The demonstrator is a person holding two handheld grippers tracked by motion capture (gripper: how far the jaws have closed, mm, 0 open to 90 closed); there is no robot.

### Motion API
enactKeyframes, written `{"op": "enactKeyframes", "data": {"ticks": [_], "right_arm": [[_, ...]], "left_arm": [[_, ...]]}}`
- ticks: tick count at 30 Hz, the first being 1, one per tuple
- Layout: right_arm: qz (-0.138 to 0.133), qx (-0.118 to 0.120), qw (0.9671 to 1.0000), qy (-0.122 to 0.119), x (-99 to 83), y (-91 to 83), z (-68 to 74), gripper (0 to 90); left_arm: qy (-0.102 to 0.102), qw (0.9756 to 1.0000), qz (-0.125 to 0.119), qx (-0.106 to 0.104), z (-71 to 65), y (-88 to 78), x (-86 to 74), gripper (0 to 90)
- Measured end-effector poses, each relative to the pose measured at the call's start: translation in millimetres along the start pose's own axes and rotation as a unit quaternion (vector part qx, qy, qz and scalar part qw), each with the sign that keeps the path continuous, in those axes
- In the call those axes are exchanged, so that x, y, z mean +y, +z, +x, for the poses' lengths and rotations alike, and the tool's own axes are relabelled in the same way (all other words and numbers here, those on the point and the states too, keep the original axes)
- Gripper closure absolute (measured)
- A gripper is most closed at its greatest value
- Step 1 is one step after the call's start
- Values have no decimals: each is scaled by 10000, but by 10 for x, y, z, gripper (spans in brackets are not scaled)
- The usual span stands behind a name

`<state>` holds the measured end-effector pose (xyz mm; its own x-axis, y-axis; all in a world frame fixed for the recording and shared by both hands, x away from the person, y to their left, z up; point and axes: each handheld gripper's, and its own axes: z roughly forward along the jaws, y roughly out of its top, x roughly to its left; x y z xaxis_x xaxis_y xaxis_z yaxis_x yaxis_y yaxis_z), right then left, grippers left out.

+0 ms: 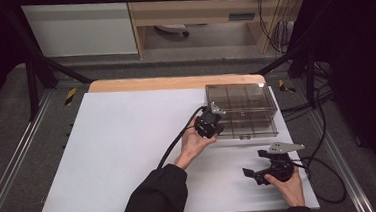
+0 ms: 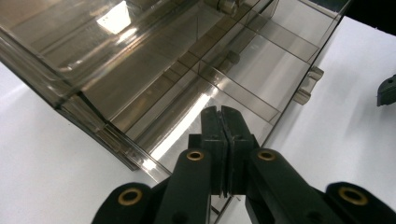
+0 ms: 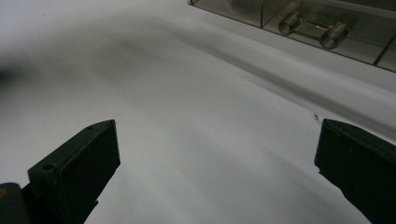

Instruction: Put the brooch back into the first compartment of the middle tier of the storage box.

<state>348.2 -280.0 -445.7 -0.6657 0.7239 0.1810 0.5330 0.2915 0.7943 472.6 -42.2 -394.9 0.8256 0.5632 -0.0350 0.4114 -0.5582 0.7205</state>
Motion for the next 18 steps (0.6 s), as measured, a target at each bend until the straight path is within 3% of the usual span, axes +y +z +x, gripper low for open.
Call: {"op": "enactKeyframes", "data": {"ticks": [10, 18], "right_arm": [[-15, 6, 10000, 6, 0, -2, 1, 5], [-28, 15, 10000, 17, 2, -7, 1, 5]], "left_arm": [[32, 10000, -31, -8, -5, 15, -6, 853], [98, 9998, -146, 20, -24, -137, 17, 780]]}}
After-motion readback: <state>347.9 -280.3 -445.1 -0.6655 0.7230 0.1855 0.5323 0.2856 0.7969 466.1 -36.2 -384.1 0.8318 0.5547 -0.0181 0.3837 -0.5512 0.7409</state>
